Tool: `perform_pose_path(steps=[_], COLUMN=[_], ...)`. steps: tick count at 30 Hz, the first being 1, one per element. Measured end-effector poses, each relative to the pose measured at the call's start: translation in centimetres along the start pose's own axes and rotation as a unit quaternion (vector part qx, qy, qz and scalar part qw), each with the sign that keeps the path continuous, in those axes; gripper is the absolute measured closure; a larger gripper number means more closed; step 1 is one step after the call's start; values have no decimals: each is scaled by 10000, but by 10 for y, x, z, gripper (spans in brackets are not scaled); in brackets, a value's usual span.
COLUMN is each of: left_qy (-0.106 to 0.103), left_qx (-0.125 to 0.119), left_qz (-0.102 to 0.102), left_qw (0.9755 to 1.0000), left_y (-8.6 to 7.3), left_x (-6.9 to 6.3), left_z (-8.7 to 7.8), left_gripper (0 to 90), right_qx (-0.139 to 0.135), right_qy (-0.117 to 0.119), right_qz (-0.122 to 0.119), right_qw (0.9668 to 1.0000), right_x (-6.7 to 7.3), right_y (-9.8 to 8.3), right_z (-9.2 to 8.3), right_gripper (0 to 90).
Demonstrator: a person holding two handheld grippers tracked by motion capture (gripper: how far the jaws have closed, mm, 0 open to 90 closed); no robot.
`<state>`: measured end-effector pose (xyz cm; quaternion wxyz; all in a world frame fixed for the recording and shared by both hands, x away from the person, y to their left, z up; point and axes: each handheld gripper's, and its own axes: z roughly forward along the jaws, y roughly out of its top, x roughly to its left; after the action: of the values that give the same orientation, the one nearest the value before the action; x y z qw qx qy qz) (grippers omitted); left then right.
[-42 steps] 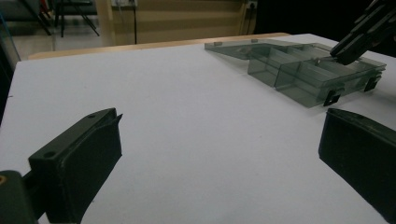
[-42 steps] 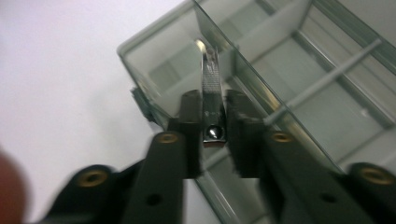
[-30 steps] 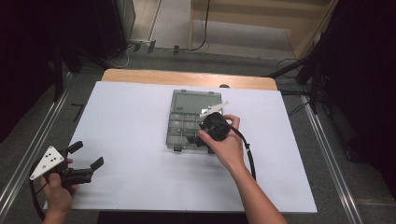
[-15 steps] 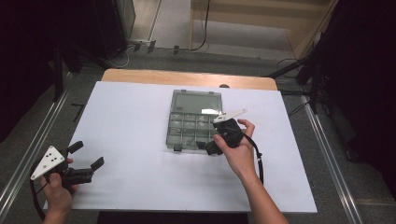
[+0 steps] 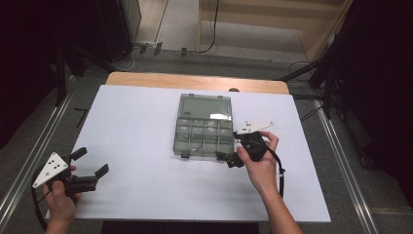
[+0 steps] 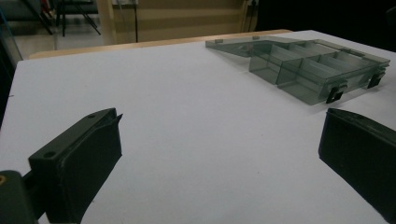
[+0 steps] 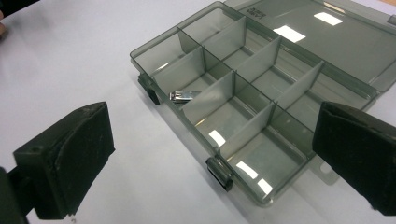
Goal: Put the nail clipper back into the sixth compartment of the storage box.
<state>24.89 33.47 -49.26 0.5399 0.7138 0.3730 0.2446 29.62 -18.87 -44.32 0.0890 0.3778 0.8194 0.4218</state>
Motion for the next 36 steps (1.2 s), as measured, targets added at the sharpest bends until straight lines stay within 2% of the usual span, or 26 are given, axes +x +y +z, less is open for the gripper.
perform_pose_path(steps=[36], left_qy=[31], left_qx=[32], left_qz=[57], left_qw=[10000], left_y=[0], left_x=[-2], left_z=[0], left_gripper=[0], right_qx=[-506], right_qy=[-239], right_qz=[271], right_qw=[9981], right_x=[-8], right_y=[-55], right_z=[-40], right_gripper=[0])
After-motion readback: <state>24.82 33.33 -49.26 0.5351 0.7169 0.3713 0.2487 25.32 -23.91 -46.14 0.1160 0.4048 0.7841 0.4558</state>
